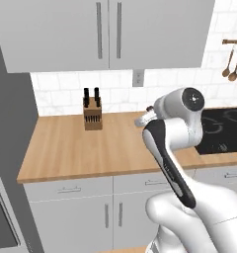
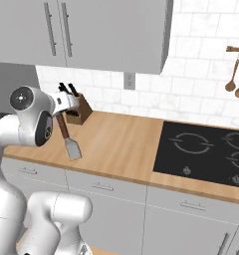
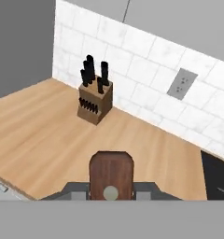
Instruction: Put the onion and lemon wedge in the pot. Retrieve the spatula and lightly stir the vegetables in the pot.
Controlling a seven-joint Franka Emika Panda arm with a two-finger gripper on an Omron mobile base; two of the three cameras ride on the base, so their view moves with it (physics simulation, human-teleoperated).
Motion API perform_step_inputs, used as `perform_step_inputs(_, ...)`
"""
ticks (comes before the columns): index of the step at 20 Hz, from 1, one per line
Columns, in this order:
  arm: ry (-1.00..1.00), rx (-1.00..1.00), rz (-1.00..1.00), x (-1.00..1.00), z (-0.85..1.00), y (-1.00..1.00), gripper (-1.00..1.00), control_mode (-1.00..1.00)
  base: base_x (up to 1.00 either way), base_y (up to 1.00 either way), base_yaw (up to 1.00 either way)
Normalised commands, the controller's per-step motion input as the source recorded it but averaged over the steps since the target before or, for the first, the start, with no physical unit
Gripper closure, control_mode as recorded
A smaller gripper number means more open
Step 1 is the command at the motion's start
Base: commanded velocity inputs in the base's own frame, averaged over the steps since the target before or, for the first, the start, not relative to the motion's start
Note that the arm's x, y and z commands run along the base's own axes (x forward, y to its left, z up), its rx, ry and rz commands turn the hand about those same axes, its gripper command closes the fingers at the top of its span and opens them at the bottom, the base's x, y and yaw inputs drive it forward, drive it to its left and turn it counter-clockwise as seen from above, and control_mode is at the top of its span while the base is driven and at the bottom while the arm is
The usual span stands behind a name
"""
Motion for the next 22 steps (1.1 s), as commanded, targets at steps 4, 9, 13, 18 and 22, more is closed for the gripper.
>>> perform_step_inputs(4,-0.03,0.20,-0.16,-0.41,0.17,-0.45,1.00,1.00,-0.19,-0.17,-0.04)
perform_step_inputs(9,0.00,0.00,0.00,0.00,0.00,0.00,1.00,1.00,-0.95,-0.93,-0.12)
perform_step_inputs(13,0.00,0.00,0.00,0.00,0.00,0.00,1.00,1.00,-0.13,-1.00,-0.09)
perform_step_inputs(18,0.00,0.00,0.00,0.00,0.00,0.00,1.00,1.00,0.36,-1.00,0.00)
perform_step_inputs(22,0.00,0.00,0.00,0.00,0.00,0.00,1.00,1.00,0.43,-1.00,0.00)
